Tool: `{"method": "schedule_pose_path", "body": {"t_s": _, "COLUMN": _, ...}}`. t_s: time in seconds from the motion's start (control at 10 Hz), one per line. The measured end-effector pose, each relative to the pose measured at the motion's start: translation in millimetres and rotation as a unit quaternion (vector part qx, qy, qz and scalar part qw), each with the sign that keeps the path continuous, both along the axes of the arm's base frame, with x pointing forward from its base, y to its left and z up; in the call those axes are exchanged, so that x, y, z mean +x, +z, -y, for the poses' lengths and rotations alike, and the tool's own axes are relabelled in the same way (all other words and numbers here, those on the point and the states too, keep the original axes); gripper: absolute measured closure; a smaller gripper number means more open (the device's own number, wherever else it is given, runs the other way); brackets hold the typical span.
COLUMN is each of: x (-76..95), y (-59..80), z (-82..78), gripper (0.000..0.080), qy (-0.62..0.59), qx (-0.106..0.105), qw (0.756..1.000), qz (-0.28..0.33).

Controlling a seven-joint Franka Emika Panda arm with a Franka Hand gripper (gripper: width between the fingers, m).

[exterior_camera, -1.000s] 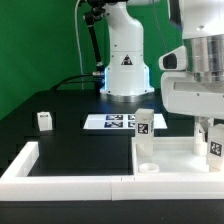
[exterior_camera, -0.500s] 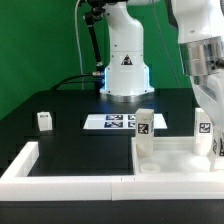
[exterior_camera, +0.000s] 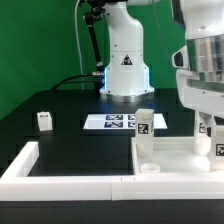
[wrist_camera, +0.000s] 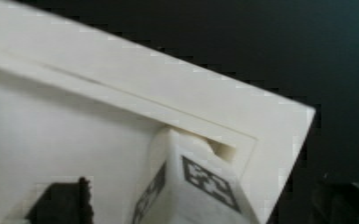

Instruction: Assemble square table

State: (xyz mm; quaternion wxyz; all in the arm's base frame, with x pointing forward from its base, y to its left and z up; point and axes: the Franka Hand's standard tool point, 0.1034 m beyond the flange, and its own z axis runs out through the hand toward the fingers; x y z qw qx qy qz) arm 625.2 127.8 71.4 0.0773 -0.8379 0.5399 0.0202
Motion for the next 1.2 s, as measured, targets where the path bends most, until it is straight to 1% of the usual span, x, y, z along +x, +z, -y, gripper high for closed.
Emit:
{"method": "schedule_pose_path", "body": {"t_s": 0.1, "x": -1.5, "y": 1.0, "z": -5.2, "gripper": 0.0159, "qy": 0.002, "qx": -0.002, "qw": 1.000, "qz": 0.007}}
{"method": "schedule_pose_path", "body": {"t_s": 0.3, "x": -2.3, "y": -0.7, "z": -3.6, "gripper": 0.0151, "qy": 0.074, "qx": -0.008, "qw": 0.997, "qz": 0.017}}
{"method": "schedule_pose_path", "body": {"t_s": 0.4, "x": -2.1, "y": -0.6, "z": -3.0, "gripper": 0.0151, "qy": 0.127, "qx": -0.014, "qw": 0.992, "qz": 0.024}}
{"method": "schedule_pose_path", "body": {"t_s": 0.5, "x": 0.3, "y": 1.3, "z": -2.4, "gripper": 0.0150, "qy": 0.223, "qx": -0.033, "qw": 0.974, "qz": 0.037}}
{"method": "schedule_pose_path", "body": {"t_s": 0.6, "x": 1.1, "y": 1.9, "z": -3.7, "gripper": 0.0150, "qy": 0.294, "qx": -0.046, "qw": 0.954, "qz": 0.045}}
{"method": "schedule_pose_path", "body": {"t_s": 0.8, "x": 0.9, "y": 1.1, "z": -2.4, "gripper": 0.0150, "qy": 0.278, "qx": -0.045, "qw": 0.959, "qz": 0.042}}
{"method": "schedule_pose_path", "body": {"t_s": 0.9, "x": 0.7, "y": 0.8, "z": -2.4, "gripper": 0.0245, "qy": 0.273, "qx": -0.045, "qw": 0.960, "qz": 0.041}}
{"method": "schedule_pose_path", "body": {"t_s": 1.0, "x": -0.8, "y": -0.4, "z": -1.6, "gripper": 0.0245, "qy": 0.244, "qx": -0.043, "qw": 0.968, "qz": 0.035}}
{"method": "schedule_pose_path", "body": {"t_s": 1.1, "x": -3.0, "y": -2.2, "z": 0.7, "gripper": 0.0446, "qy": 0.213, "qx": -0.041, "qw": 0.976, "qz": 0.027}}
{"method": "schedule_pose_path", "body": {"t_s": 1.2, "x": -4.9, "y": -3.4, "z": 1.8, "gripper": 0.0507, "qy": 0.175, "qx": -0.040, "qw": 0.984, "qz": 0.018}}
